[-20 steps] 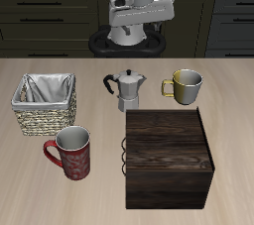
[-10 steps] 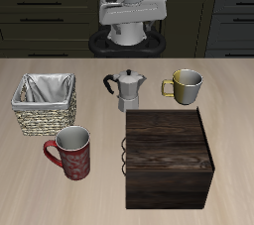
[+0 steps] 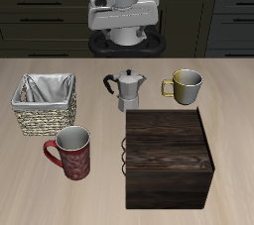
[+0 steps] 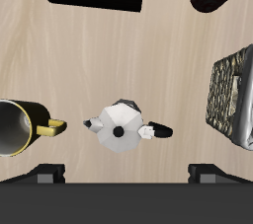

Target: Place the red mug in the basket

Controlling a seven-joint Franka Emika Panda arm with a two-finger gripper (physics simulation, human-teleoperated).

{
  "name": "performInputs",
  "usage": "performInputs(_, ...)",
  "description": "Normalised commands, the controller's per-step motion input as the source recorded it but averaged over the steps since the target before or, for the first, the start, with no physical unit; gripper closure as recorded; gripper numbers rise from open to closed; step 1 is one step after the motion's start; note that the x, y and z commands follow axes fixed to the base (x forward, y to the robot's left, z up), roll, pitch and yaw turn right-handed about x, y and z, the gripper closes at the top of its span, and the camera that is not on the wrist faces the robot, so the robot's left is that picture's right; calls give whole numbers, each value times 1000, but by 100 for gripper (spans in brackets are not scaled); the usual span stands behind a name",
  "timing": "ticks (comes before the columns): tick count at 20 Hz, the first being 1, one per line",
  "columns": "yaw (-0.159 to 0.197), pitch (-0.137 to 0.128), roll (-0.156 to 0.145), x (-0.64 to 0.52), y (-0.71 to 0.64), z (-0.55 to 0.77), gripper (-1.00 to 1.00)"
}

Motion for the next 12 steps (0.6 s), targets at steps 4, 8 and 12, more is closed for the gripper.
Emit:
performInputs(4, -41, -7, -33, 343, -275, 75, -100)
performInputs(8, -23, -9, -32, 515, -360, 112, -100)
performInputs(12, -45, 21, -37, 466, -373, 53, -100)
